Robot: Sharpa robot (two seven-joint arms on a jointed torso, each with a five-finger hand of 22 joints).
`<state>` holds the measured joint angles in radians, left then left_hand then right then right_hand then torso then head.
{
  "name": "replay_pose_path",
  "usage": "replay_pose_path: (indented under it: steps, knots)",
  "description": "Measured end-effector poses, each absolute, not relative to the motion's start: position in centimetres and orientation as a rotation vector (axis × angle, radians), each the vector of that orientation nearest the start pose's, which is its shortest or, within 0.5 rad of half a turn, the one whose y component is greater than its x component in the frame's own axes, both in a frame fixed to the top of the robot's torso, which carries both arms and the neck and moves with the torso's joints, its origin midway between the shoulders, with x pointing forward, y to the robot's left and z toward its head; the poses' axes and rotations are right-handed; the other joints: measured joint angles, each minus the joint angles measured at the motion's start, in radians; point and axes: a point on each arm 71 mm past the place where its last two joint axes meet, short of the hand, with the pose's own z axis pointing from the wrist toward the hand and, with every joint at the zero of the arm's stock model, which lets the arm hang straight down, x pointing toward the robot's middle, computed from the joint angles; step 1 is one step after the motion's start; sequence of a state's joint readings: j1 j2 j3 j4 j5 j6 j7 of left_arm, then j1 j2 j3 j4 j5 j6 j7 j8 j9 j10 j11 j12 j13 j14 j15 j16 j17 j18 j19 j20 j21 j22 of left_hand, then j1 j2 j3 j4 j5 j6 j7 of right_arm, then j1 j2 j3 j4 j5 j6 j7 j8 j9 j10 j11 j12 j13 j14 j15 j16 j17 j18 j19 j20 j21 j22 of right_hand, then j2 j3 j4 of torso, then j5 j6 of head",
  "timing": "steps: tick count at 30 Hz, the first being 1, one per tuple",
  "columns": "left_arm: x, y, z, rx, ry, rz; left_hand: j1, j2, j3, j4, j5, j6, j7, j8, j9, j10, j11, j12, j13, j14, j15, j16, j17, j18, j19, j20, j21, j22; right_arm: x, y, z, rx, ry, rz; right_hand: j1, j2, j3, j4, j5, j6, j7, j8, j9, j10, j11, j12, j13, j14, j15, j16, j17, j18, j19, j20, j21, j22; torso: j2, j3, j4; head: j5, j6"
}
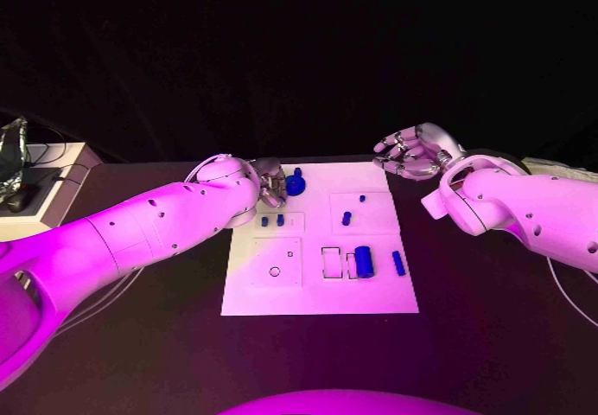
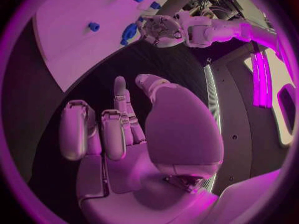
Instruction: Assemble the parts on the task board
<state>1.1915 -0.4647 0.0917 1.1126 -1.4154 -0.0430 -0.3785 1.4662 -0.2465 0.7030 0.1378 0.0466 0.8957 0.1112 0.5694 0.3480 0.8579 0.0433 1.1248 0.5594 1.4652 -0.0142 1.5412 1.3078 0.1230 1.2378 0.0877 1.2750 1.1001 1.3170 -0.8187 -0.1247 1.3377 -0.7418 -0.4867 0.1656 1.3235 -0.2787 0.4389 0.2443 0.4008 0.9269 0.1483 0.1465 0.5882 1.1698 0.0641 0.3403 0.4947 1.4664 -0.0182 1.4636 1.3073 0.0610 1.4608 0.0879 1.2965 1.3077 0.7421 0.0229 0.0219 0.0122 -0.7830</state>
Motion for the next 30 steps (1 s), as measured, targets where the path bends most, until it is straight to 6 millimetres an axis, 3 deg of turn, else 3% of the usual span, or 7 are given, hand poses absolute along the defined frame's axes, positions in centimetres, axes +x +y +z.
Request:
replay_pose_path:
  steps: [13, 21, 30]
  knots:
    - [56.1, 14.2, -18.8, -0.108, 1.818, -0.557, -0.034, 0.008, 0.032, -0.004, 0.000, -0.008, 0.008, -0.007, -0.005, 0.004, 0.004, -0.010, -0.012, 0.000, 0.000, 0.000, 0.000, 0.000, -0.001, 0.002, 0.000, 0.000, 53.2, -25.6, -15.5, 0.447, 1.478, 0.904, -0.005, 0.005, 0.000, 0.000, 0.000, 0.000, 0.000, 0.000, 0.001, 0.000, 0.000, -0.003, -0.002, 0.000, 0.000, 0.000, 0.000, 0.000, 0.000, 0.000, 0.000, 0.000, 0.000, -0.0003, 0.0000, -0.002, 0.004]
    - [56.0, 14.7, -18.1, -0.143, 1.745, -0.667, -0.067, 0.001, 0.061, -0.023, 0.000, -0.022, 0.022, -0.027, -0.015, 0.009, 0.009, -0.097, -0.067, -0.015, 0.015, -0.012, -0.007, 0.000, -0.040, 0.011, -0.033, -0.050, 53.1, -25.7, -15.4, 0.448, 1.478, 0.903, -0.010, 0.000, 0.000, 0.000, 0.000, 0.000, 0.000, 0.000, 0.001, 0.000, 0.000, -0.003, -0.003, 0.000, 0.000, 0.000, 0.000, 0.000, 0.000, 0.000, 0.000, 0.000, 0.000, -0.0003, 0.0005, -0.002, 0.006]
    - [55.8, 15.3, -17.5, -0.168, 1.708, -0.738, -0.076, 0.003, 0.077, -0.038, 0.000, -0.023, 0.027, -0.050, -0.025, 0.023, 0.023, -0.216, -0.134, -0.051, 0.022, -0.037, -0.069, 0.000, -0.075, 0.021, -0.077, -0.104, 53.1, -25.8, -15.4, 0.449, 1.477, 0.902, -0.010, 0.000, 0.000, 0.000, 0.000, 0.000, 0.000, -0.004, 0.001, 0.000, 0.000, -0.003, -0.004, 0.000, 0.000, 0.000, 0.000, 0.000, 0.000, 0.000, 0.000, 0.000, -0.001, -0.0006, 0.0011, -0.002, 0.007]
